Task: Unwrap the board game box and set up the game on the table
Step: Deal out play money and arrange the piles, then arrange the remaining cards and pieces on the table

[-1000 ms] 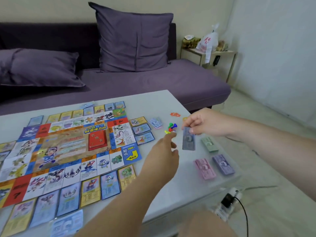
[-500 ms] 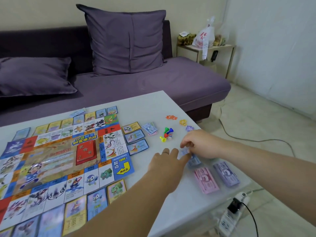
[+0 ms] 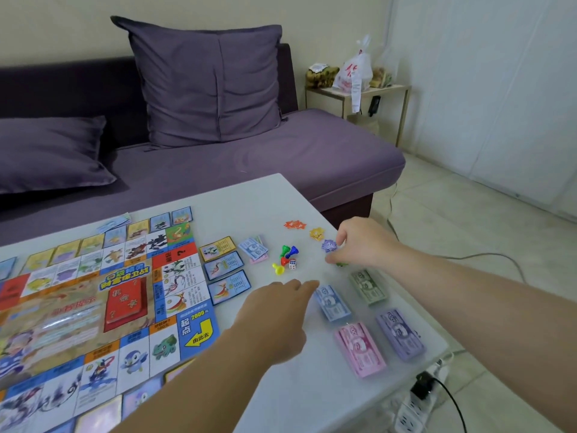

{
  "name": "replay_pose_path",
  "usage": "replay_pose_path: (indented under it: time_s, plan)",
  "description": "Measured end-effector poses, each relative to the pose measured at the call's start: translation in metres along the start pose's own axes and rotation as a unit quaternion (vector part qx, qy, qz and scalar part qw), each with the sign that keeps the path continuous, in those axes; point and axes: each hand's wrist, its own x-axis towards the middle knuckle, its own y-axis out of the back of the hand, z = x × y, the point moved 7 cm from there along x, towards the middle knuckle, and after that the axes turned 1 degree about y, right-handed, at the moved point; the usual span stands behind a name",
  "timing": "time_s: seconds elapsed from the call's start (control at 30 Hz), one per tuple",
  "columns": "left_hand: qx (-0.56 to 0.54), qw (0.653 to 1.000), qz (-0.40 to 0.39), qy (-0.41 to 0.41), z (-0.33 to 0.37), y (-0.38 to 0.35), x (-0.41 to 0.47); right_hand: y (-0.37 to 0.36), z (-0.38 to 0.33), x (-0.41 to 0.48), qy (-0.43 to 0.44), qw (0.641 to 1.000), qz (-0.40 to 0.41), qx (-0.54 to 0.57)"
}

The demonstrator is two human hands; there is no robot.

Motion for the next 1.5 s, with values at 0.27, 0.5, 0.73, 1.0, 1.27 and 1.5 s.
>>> replay_pose_path:
  time_s: [0.27, 0.5, 0.73, 1.0, 1.27, 1.5]
  plan:
    - [-0.059, 0.998, 0.014, 0.025, -0.012, -0.002, 0.003, -0.018, 0.022, 0.008, -0.07, 0.993, -0.034, 0.093]
    - [-0.081, 0.996, 0.024, 0.03, -0.015, -0.003, 0.001, -0.024, 0.043, 0.011, -0.102, 0.977, -0.059, 0.177]
    - [-0.083, 0.996, 0.018, 0.037, -0.014, -0.002, -0.001, -0.022, 0.054, 0.013, -0.097, 0.976, -0.028, 0.191]
    - [-0.082, 0.996, 0.011, 0.043, -0.015, -0.002, 0.003, -0.014, 0.063, 0.009, -0.11, 0.962, 0.02, 0.251]
    - [-0.354, 0.926, 0.056, 0.115, -0.028, 0.018, -0.003, 0.016, 0.015, -0.019, -0.025, 0.94, -0.007, 0.342]
    - [-0.891, 0.417, 0.002, 0.183, -0.004, 0.022, -0.08, 0.015, -0.119, -0.117, 0.196, 0.931, -0.166, 0.259]
